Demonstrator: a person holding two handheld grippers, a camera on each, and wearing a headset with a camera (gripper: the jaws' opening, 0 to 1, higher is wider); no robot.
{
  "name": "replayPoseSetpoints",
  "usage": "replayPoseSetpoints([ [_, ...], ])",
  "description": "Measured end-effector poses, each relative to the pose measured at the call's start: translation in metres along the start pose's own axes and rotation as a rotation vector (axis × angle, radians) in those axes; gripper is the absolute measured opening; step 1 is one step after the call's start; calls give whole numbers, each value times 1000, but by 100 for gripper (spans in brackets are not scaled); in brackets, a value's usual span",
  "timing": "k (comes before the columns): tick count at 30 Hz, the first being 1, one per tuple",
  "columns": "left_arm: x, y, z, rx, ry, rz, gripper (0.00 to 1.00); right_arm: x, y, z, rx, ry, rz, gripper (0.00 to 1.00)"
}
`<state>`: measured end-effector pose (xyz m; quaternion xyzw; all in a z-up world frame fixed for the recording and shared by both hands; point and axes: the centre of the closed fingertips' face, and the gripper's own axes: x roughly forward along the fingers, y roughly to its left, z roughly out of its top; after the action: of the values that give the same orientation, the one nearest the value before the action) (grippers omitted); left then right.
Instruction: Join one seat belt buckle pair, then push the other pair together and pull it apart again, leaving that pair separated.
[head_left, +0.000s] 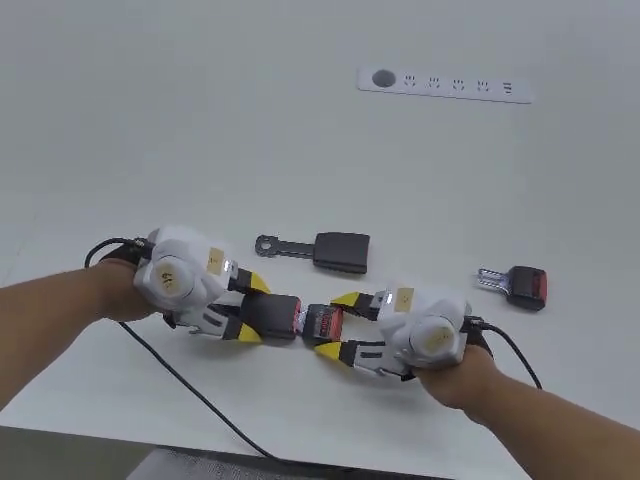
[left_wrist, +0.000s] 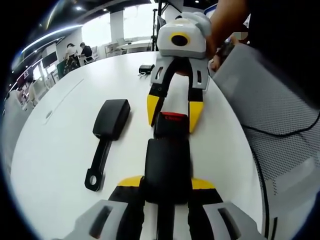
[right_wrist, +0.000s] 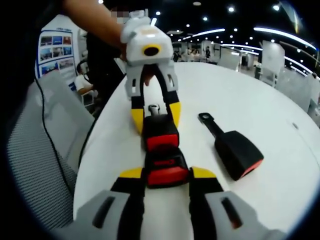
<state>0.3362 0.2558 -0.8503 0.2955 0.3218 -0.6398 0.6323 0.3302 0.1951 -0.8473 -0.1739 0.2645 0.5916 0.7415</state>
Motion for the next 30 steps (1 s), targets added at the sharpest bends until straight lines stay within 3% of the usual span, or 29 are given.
replayPoseSetpoints([
  [2,0,-1,1,6,12,3,34,0,0,0,-2,6,-1,34],
  [3,0,0,1,3,14,7,35,0,0,2,40,1,4,35],
  [5,1,-1,1,-20,30,26,35,0,-1,2,12,13,5,36],
  [6,1,-1,1,-27,35,36,35,-1,-2,-7,9,75,-6,38],
  [7,1,-1,1,-38,40,40,37,2,-4,0,-17,34,-2,42],
  [9,-1,-7,1,-39,56,25,49,-2,-9,8,87,-18,-39,63],
  [10,-4,-5,0,-37,69,46,54,-4,-13,11,117,-31,-61,70],
  [12,-10,1,8,-69,34,99,62,-14,-17,17,79,-50,-79,72],
  [13,-13,0,15,-103,1,100,67,-20,-16,17,74,-48,-81,71],
  [14,-16,1,17,-108,-4,108,70,-24,-16,18,72,-56,-83,72],
  [22,-27,10,44,-63,-17,172,79,-77,-27,4,68,-84,-146,72],
  [28,-35,26,74,-45,-61,222,81,-131,-46,-20,57,-72,-186,72],
  [30,-35,32,78,-37,-60,231,81,-147,-56,-33,73,-46,-191,73],
])
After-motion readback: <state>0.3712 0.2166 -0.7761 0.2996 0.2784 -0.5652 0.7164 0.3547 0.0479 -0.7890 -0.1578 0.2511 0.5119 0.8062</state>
